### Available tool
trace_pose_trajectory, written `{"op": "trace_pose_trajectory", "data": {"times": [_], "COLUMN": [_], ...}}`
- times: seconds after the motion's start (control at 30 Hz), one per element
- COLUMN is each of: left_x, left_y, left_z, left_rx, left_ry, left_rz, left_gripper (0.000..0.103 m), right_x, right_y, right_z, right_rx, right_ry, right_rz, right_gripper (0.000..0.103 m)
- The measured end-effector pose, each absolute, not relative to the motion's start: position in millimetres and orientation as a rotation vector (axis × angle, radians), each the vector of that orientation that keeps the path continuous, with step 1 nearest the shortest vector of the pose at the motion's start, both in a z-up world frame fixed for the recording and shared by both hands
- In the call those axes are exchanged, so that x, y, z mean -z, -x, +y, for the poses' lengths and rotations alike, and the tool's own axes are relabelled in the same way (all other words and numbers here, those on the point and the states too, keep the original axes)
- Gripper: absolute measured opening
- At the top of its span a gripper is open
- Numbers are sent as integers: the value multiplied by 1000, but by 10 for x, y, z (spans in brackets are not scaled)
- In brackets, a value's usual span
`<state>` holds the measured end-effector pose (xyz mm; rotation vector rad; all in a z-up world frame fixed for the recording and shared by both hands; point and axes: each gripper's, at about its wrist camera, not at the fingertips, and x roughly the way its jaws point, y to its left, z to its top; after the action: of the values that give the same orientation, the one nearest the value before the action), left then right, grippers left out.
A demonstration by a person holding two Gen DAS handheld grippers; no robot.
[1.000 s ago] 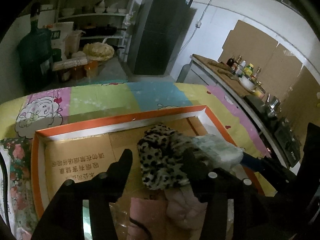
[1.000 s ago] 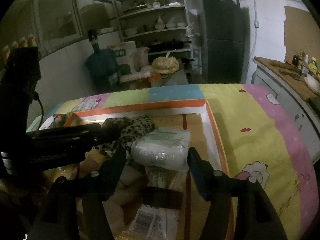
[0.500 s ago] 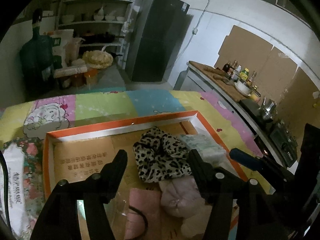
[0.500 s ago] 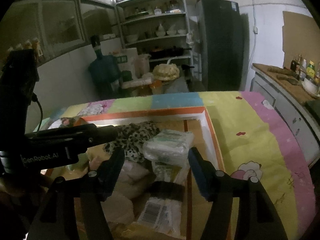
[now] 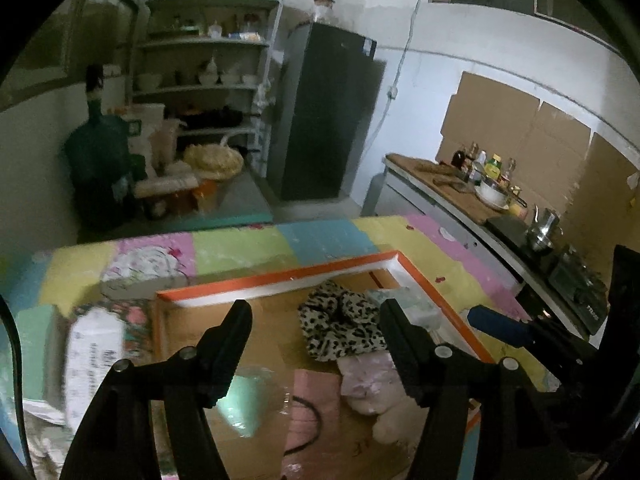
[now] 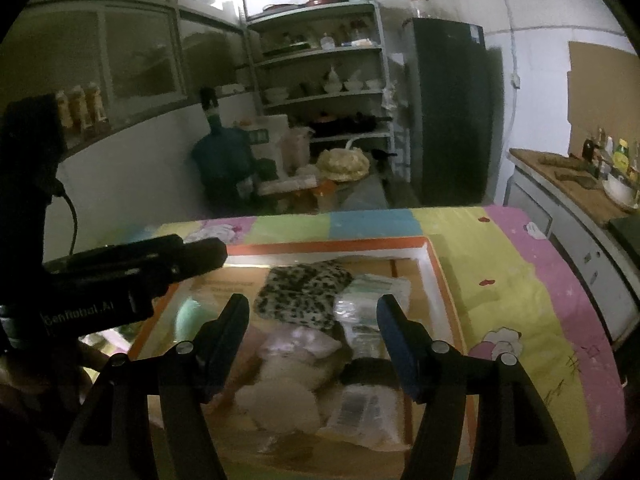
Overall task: Organize soft objects
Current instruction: 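Open the left gripper to drop the leopard-print cloth while the right releases the diaper pack, then move both grippers back over the pile of soft items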
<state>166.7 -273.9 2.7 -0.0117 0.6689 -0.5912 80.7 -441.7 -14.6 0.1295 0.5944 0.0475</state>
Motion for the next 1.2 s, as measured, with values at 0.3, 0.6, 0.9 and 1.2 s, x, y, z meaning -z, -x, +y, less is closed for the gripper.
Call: {"op": "trace_pose_trajectory", "data": {"times": [0.3, 0.6, 0.9, 1.2], "left_x": [-223, -309, -372, -365], "left_y": [-1472, -1279, -1092, -962], "left_z": [-2393, -1970, -1589, -1096], "left_rx": [516, 496, 482, 426], "left_ry": [3, 32, 50, 62], "left_rz": [577, 516, 487, 463], "left_gripper": [67, 75, 75, 75], "right_x": [-21, -131, -250, -330], "right_y": [-677, -538, -411, -322], "right_z": [-4147, -3811, -3434, -3003], "right_rx": [-78, -115, -151, -202], "right_ry": [-118, -110, -96, -89], "right_rz": [555, 520, 481, 454], "right_gripper": [68, 74, 74, 74]}}
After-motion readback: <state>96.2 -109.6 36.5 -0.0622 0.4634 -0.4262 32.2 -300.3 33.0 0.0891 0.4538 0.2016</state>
